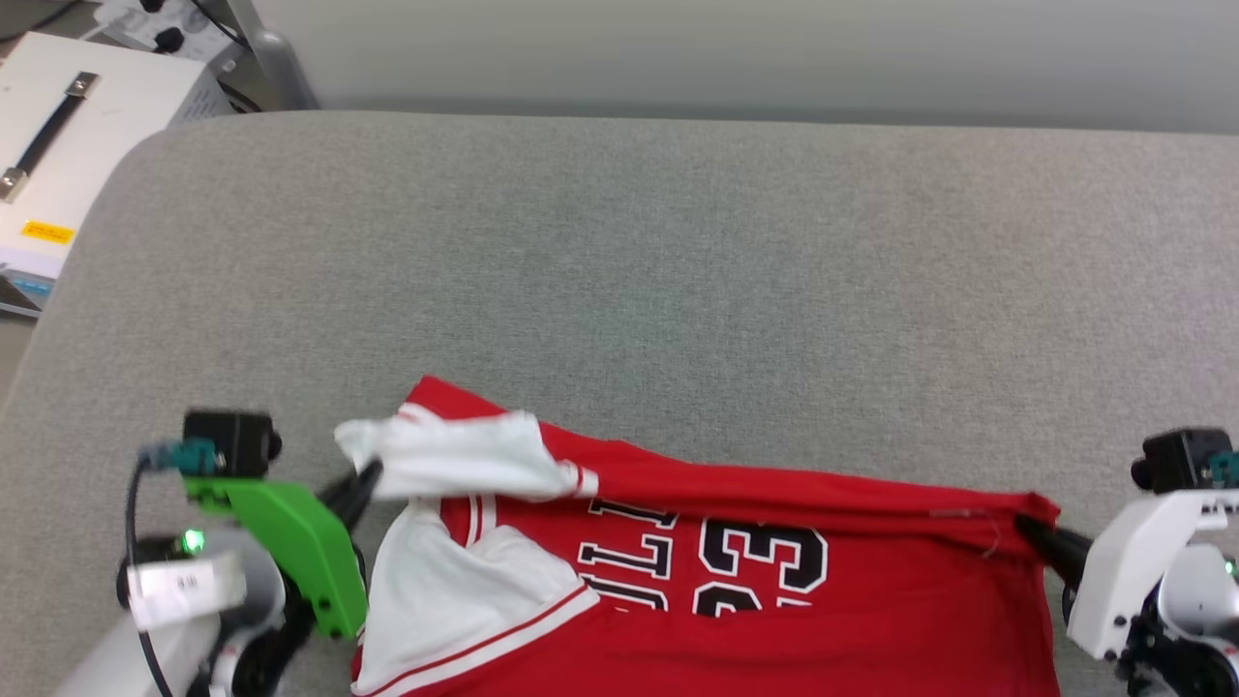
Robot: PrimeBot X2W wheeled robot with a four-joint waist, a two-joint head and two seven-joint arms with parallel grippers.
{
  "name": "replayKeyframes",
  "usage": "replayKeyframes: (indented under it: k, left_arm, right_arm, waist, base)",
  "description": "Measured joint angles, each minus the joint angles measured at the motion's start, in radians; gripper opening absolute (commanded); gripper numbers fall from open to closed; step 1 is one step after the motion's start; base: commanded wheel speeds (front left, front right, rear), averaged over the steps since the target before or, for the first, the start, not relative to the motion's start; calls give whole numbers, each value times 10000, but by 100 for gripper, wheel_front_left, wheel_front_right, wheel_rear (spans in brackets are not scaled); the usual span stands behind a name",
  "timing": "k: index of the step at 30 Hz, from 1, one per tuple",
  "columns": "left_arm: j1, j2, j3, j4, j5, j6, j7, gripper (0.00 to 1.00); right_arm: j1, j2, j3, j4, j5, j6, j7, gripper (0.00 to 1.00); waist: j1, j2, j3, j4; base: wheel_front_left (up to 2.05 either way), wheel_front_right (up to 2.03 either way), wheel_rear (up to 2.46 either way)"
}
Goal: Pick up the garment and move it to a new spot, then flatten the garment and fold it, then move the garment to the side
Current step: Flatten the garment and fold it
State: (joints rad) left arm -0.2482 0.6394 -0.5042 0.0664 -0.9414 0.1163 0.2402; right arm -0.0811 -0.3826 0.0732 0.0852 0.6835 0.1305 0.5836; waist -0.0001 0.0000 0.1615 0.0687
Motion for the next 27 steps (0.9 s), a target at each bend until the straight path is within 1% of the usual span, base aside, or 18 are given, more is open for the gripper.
replayKeyframes:
  k: [3, 7, 10, 14, 15, 16, 17, 18, 19, 20, 24, 27]
  left_arm:
    - [909, -36, -33, -274, -299, 272, -123, 0]
    - [1894, -167, -84, -393, -564, 477, -324, 0]
    - [2343, -418, -111, -272, -863, 479, -472, 0]
    - [2703, -761, -238, 165, -980, 439, -738, 0]
    - [2711, -849, -286, 282, -988, 370, -780, 0]
    - [2708, -959, -332, 422, -986, 290, -853, 0]
    - [2696, -1066, -372, 564, -986, 226, -892, 9]
    - [2675, -1168, -385, 711, -982, 198, -968, 32]
    - [2655, -1235, -389, 846, -978, 188, -1043, 95]
    - [2635, -1306, -405, 974, -978, 155, -1076, 100]
    - [2412, -1490, -453, 1204, -865, -52, -1367, 100]
    - [2265, -1517, -332, 1229, -752, -46, -1825, 100]
  right_arm:
    - [547, 222, -176, -150, -150, 0, -82, 0]
    - [1117, 579, -462, -245, -336, 0, -163, 0]
    - [1575, 767, -589, -236, -464, 0, -148, 0]
    - [1894, 988, -640, -199, -667, 0, -117, 0]
    - [1914, 1034, -650, -176, -667, 0, -119, 15]
    - [1924, 1112, -654, -144, -665, 0, -136, 45]
    - [1932, 1198, -654, -115, -669, 0, -184, 100]
    - [1939, 1262, -654, -86, -677, 0, -236, 100]
    - [1943, 1298, -652, -56, -677, 0, -251, 100]
    - [1953, 1335, -625, -50, -677, 10, -255, 100]
    - [1964, 1455, -571, -134, -677, 12, -414, 100]
    - [2008, 1452, -660, -324, -675, 12, -506, 100]
  waist:
    - [0, 0, -179, 121]
    - [0, 0, -370, 175]
    - [0, 0, -455, 168]
    - [0, 0, -507, 66]
    - [0, 0, -511, 49]
    - [0, 0, -508, 35]
    - [0, 0, -502, 28]
    - [0, 0, -499, 29]
    - [0, 0, -497, 31]
    - [0, 0, -498, 23]
    - [0, 0, -535, -16]
    - [0, 0, -590, -48]
  base:
    - [0, 0, 0]
    - [0, 0, 0]
    - [0, 0, 0]
    - [0, 0, 0]
    - [0, 0, 0]
    - [0, 0, 0]
    - [0, 0, 0]
    - [0, 0, 0]
    - [0, 0, 0]
    - [0, 0, 0]
    - [0, 0, 0]
    - [0, 0, 0]
